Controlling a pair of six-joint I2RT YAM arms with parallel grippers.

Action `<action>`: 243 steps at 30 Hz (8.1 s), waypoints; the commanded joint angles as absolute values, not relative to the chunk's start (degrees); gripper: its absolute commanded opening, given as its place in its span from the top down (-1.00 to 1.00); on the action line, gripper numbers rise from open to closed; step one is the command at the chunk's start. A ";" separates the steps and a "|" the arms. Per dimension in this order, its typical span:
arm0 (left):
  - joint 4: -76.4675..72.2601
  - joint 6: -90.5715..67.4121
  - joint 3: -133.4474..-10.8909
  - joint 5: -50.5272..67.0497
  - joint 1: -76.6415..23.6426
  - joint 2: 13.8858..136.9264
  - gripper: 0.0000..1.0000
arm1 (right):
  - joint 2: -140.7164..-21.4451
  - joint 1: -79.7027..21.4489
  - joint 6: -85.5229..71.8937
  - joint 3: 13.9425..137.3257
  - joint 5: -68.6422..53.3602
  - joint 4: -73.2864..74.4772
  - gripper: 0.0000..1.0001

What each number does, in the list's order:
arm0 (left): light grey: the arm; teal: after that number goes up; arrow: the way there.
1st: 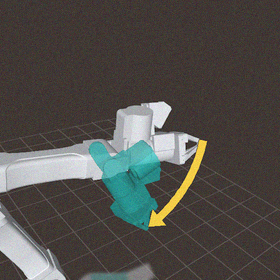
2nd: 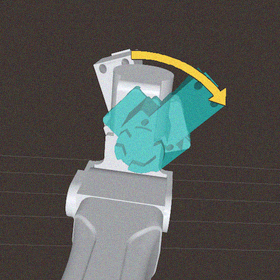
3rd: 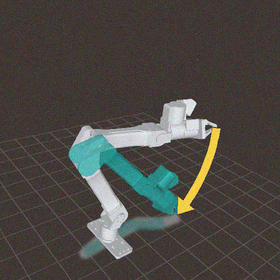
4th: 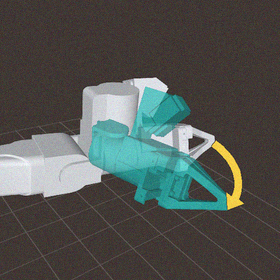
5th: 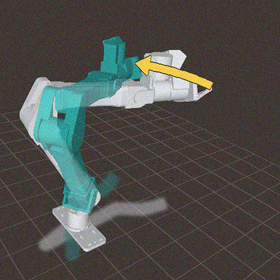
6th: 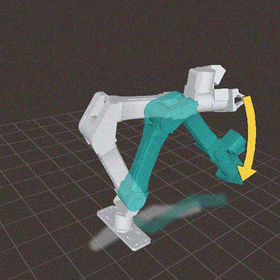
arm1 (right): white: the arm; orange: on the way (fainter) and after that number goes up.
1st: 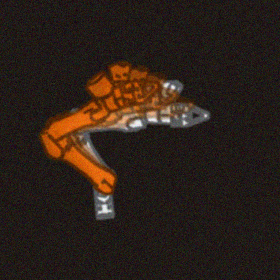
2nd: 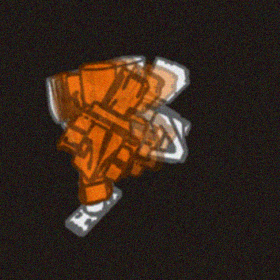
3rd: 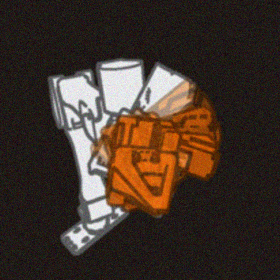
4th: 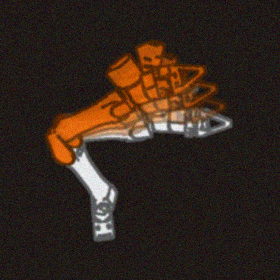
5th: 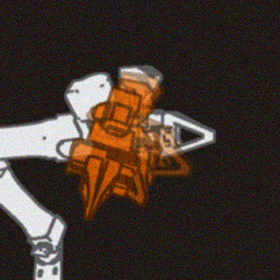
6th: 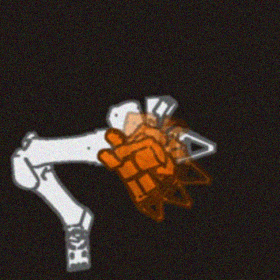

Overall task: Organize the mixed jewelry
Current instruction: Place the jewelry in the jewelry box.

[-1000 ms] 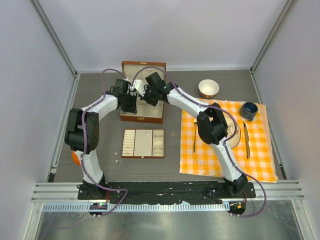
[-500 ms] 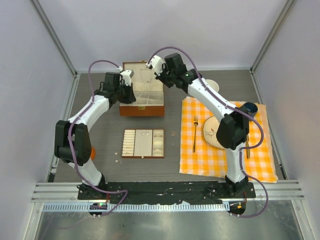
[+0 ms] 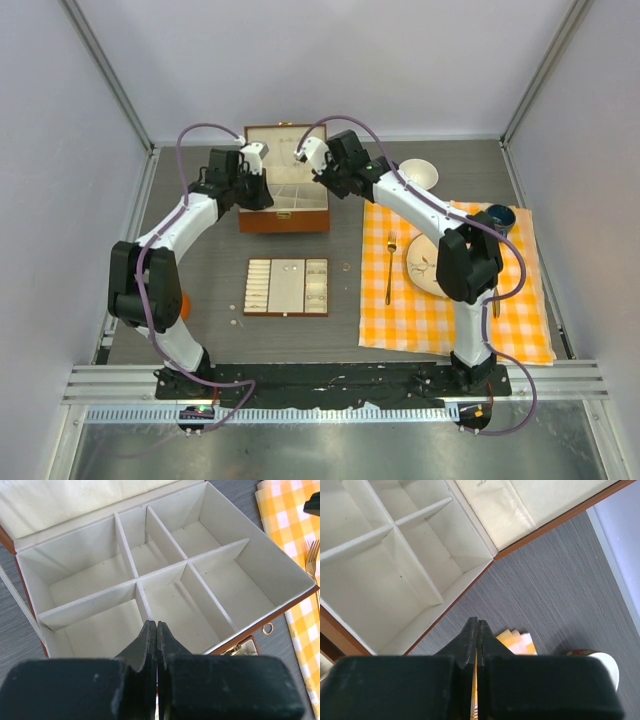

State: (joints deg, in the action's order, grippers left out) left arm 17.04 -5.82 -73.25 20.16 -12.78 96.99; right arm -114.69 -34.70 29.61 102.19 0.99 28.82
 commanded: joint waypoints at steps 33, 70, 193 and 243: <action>8.00 -6.94 -69.53 22.67 -12.66 101.87 0.67 | -117.42 -39.37 24.61 99.23 -0.97 20.83 0.92; 8.09 -4.48 -73.65 27.77 -12.66 96.86 -0.03 | -120.50 -37.18 27.60 109.60 8.00 21.53 0.81; -35.33 50.54 -66.53 19.60 -13.45 115.75 0.34 | -121.82 -30.50 4.31 116.10 -9.05 28.04 0.47; -26.81 44.21 -62.05 25.93 -14.33 105.29 1.00 | -132.27 -32.52 -2.81 126.30 -13.98 27.16 0.34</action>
State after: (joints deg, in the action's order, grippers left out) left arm -26.22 46.06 -62.76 23.31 -14.15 109.56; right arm -132.18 -32.29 -0.93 123.57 -12.91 29.58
